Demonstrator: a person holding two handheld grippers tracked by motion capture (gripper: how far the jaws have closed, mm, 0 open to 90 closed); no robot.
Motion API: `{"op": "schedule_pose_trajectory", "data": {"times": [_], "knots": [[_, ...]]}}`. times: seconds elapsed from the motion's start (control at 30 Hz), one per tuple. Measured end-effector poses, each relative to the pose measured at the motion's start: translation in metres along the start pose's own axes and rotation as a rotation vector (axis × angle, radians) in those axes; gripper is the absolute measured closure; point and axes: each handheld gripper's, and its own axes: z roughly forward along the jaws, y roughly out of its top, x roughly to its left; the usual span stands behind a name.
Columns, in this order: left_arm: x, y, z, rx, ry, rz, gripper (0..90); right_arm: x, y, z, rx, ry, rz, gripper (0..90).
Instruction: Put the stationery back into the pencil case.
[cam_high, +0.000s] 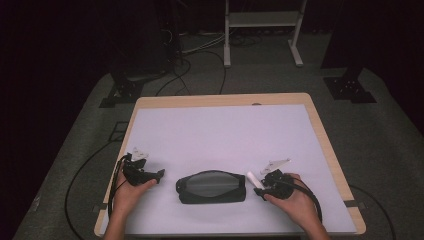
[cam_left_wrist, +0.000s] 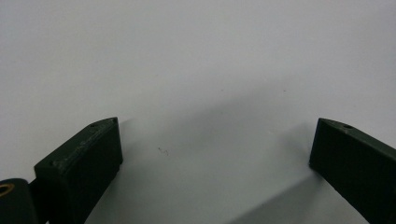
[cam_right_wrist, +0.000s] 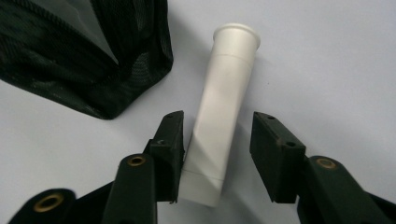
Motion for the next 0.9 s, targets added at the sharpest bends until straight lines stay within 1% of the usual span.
{"op": "schedule_pose_trajectory", "data": {"times": [0.1,0.3,0.57,0.83,0.9], "knots": [[0.0000,0.0000,0.0000,0.000,0.000,0.000,1.6,0.0002,0.0004,0.0000,0.006,-0.011,-0.015,58.3],[0.0000,0.0000,0.0000,0.000,0.000,0.001,1.6,0.0010,0.0023,0.0004,0.022,-0.027,-0.024,62.8],[0.0000,0.0000,-0.0001,0.002,0.001,0.004,1.6,0.0014,0.0051,0.0009,0.043,-0.029,-0.018,70.0],[-0.0001,0.0000,0.0000,0.000,0.001,0.001,1.6,0.0008,0.0052,0.0006,0.040,-0.027,-0.011,70.3],[-0.0001,0.0000,0.0000,0.000,0.001,0.001,1.6,-0.0006,0.0042,-0.0006,0.036,-0.016,0.003,70.3]]}}
